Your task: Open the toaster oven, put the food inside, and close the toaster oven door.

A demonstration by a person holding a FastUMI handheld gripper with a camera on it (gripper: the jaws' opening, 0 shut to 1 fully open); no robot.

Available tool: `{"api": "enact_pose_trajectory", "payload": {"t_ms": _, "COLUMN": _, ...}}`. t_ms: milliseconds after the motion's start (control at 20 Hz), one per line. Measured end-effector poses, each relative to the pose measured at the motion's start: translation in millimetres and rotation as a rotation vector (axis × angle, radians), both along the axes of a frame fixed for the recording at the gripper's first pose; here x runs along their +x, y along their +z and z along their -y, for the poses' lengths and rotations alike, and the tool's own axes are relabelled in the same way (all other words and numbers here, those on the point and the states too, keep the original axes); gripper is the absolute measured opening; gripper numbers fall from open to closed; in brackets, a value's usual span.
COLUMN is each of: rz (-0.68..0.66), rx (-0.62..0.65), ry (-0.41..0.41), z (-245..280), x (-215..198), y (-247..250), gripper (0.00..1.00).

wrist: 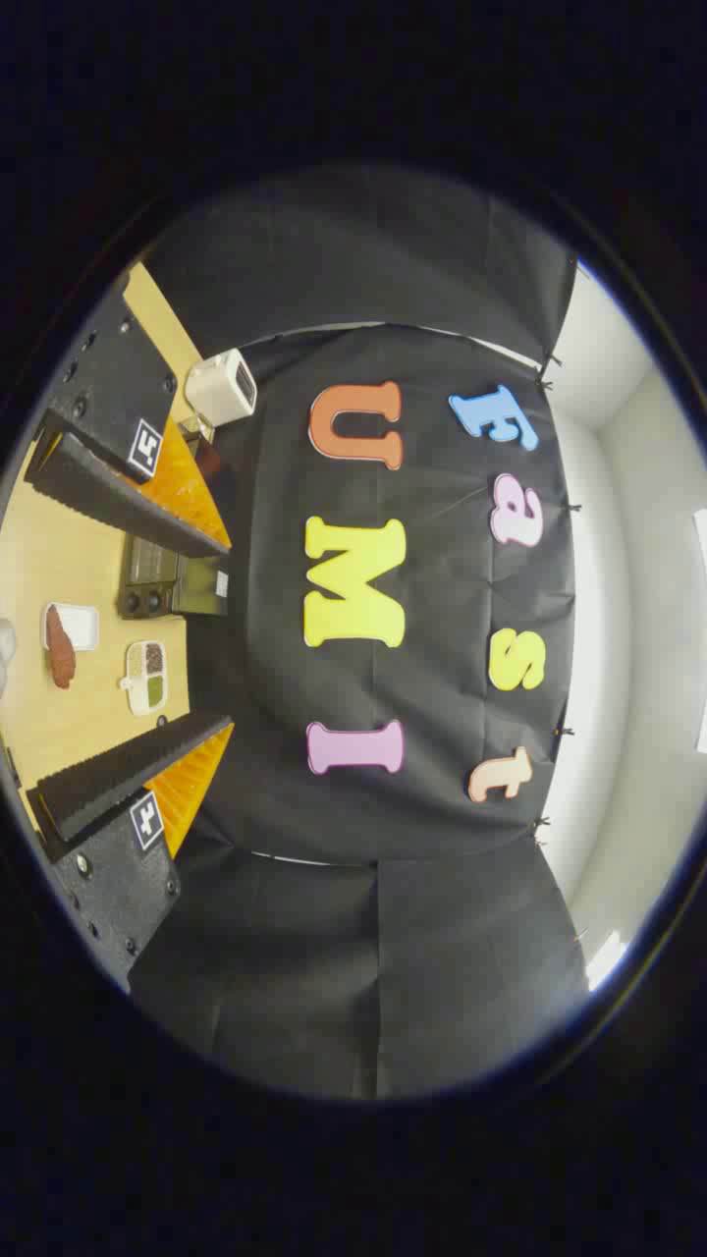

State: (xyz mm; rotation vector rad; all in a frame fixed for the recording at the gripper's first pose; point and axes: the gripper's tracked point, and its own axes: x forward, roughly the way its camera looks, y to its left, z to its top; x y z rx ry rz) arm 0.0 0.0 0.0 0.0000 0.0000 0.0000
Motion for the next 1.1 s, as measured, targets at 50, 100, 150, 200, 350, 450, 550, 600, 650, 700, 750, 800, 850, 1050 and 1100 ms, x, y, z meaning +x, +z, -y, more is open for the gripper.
{"api": "enact_pose_trajectory", "payload": {"t_ms": 50, "rz": 0.002, "rx": 0.001, "ry": 0.002, "z": -2, "x": 1, "y": 1, "gripper": 1.00}}
{"api": "enact_pose_trajectory", "payload": {"t_ms": 100, "rz": 0.002, "rx": 0.002, "ry": 0.003, "z": -3, "x": 2, "y": 1, "gripper": 1.00}}
{"api": "enact_pose_trajectory", "payload": {"t_ms": 150, "rz": 0.001, "rx": 0.003, "ry": 0.004, "z": -5, "x": 3, "y": 1, "gripper": 1.00}}
{"api": "enact_pose_trajectory", "payload": {"t_ms": 200, "rz": 0.002, "rx": 0.004, "ry": 0.006, "z": -7, "x": 5, "y": 0, "gripper": 1.00}}
{"api": "enact_pose_trajectory", "payload": {"t_ms": 350, "rz": 0.000, "rx": 0.005, "ry": 0.012, "z": -11, "x": 8, "y": 0, "gripper": 1.00}}
{"api": "enact_pose_trajectory", "payload": {"t_ms": 450, "rz": 0.001, "rx": 0.005, "ry": 0.013, "z": -13, "x": 11, "y": 0, "gripper": 1.00}}
{"api": "enact_pose_trajectory", "payload": {"t_ms": 550, "rz": 0.000, "rx": 0.005, "ry": 0.016, "z": -15, "x": 14, "y": -1, "gripper": 1.00}}
{"api": "enact_pose_trajectory", "payload": {"t_ms": 600, "rz": -0.002, "rx": 0.004, "ry": 0.016, "z": -17, "x": 15, "y": -3, "gripper": 1.00}}
{"api": "enact_pose_trajectory", "payload": {"t_ms": 650, "rz": -0.003, "rx": 0.005, "ry": 0.017, "z": -19, "x": 17, "y": -5, "gripper": 1.00}}
{"api": "enact_pose_trajectory", "payload": {"t_ms": 700, "rz": -0.003, "rx": 0.005, "ry": 0.021, "z": -22, "x": 21, "y": -7, "gripper": 1.00}}
{"api": "enact_pose_trajectory", "payload": {"t_ms": 750, "rz": -0.008, "rx": 0.002, "ry": 0.021, "z": -26, "x": 26, "y": -10, "gripper": 1.00}}
{"api": "enact_pose_trajectory", "payload": {"t_ms": 800, "rz": -0.018, "rx": 0.000, "ry": 0.025, "z": -30, "x": 33, "y": -17, "gripper": 1.00}}
{"api": "enact_pose_trajectory", "payload": {"t_ms": 850, "rz": -0.025, "rx": 0.003, "ry": 0.030, "z": -36, "x": 39, "y": -22, "gripper": 1.00}}
{"api": "enact_pose_trajectory", "payload": {"t_ms": 1050, "rz": -0.067, "rx": 0.021, "ry": 0.060, "z": -67, "x": 74, "y": -51, "gripper": 1.00}}
{"api": "enact_pose_trajectory", "payload": {"t_ms": 1100, "rz": -0.076, "rx": 0.024, "ry": 0.069, "z": -77, "x": 84, "y": -59, "gripper": 1.00}}
